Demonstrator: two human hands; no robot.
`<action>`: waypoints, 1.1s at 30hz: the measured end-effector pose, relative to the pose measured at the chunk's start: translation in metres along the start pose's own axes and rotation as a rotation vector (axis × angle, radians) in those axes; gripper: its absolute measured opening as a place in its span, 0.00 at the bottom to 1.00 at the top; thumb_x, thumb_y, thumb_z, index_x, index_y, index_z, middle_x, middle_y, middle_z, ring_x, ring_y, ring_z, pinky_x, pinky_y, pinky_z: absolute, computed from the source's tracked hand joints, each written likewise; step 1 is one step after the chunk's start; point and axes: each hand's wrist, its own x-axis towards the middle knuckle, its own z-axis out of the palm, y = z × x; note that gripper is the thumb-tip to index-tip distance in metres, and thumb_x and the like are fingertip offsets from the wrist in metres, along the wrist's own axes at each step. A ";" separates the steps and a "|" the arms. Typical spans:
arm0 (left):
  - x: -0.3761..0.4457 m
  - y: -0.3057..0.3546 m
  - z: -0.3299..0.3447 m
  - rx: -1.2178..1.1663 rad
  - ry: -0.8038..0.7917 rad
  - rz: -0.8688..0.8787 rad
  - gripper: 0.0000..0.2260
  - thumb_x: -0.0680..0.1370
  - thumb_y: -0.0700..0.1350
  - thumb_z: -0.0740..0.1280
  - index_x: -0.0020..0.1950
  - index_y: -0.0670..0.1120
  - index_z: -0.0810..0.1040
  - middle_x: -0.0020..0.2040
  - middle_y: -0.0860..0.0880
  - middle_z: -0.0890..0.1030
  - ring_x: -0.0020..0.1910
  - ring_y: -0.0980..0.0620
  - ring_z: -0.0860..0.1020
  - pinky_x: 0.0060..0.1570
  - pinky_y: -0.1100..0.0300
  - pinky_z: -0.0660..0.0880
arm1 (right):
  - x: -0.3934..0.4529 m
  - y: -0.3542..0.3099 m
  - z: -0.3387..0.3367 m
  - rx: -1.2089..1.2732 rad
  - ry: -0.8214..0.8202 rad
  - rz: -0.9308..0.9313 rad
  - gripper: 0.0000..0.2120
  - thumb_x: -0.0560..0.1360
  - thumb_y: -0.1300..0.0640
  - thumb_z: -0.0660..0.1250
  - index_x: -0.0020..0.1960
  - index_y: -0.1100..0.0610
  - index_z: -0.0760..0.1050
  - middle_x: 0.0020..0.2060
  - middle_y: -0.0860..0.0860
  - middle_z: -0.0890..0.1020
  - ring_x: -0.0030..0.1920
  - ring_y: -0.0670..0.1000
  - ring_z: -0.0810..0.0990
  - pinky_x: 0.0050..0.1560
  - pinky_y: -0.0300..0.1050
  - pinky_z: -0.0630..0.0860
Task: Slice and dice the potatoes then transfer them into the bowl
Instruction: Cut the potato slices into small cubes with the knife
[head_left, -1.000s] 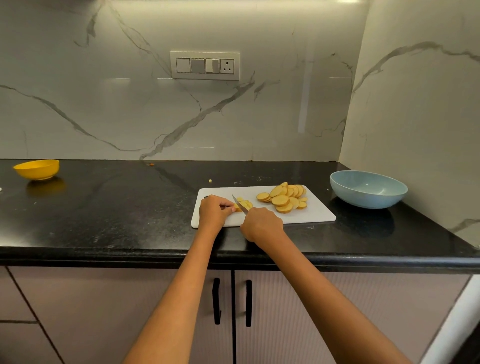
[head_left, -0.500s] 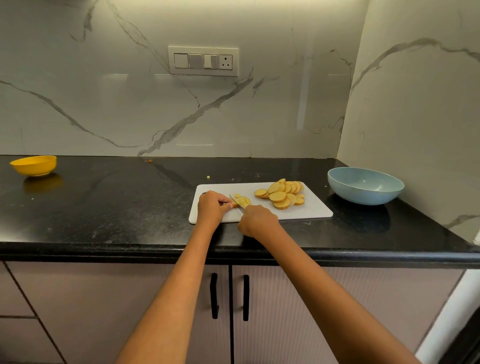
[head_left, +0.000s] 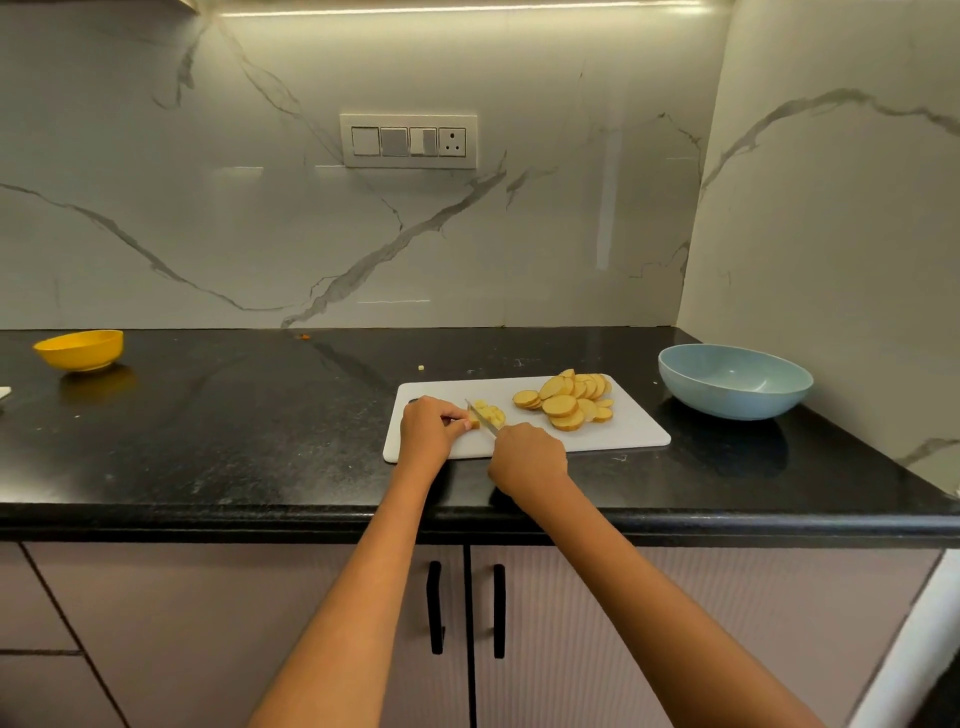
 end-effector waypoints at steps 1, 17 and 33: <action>0.001 -0.001 0.000 -0.002 -0.003 0.000 0.08 0.71 0.39 0.72 0.49 0.37 0.83 0.47 0.41 0.84 0.47 0.47 0.80 0.52 0.59 0.75 | 0.001 0.002 -0.001 0.038 -0.004 0.011 0.14 0.79 0.58 0.57 0.63 0.59 0.71 0.58 0.55 0.76 0.57 0.54 0.76 0.49 0.43 0.71; 0.002 -0.004 0.000 -0.069 0.063 -0.070 0.08 0.71 0.34 0.71 0.50 0.36 0.82 0.49 0.39 0.83 0.50 0.45 0.80 0.55 0.60 0.74 | -0.001 0.000 -0.012 0.185 -0.088 0.081 0.15 0.80 0.56 0.58 0.63 0.60 0.71 0.59 0.56 0.76 0.58 0.54 0.75 0.53 0.44 0.71; 0.000 0.001 -0.002 -0.057 0.076 -0.065 0.06 0.71 0.34 0.71 0.46 0.37 0.83 0.45 0.40 0.83 0.46 0.45 0.81 0.54 0.55 0.76 | -0.002 -0.005 -0.015 0.148 -0.100 0.080 0.14 0.79 0.56 0.58 0.63 0.60 0.70 0.59 0.55 0.76 0.59 0.54 0.75 0.55 0.43 0.71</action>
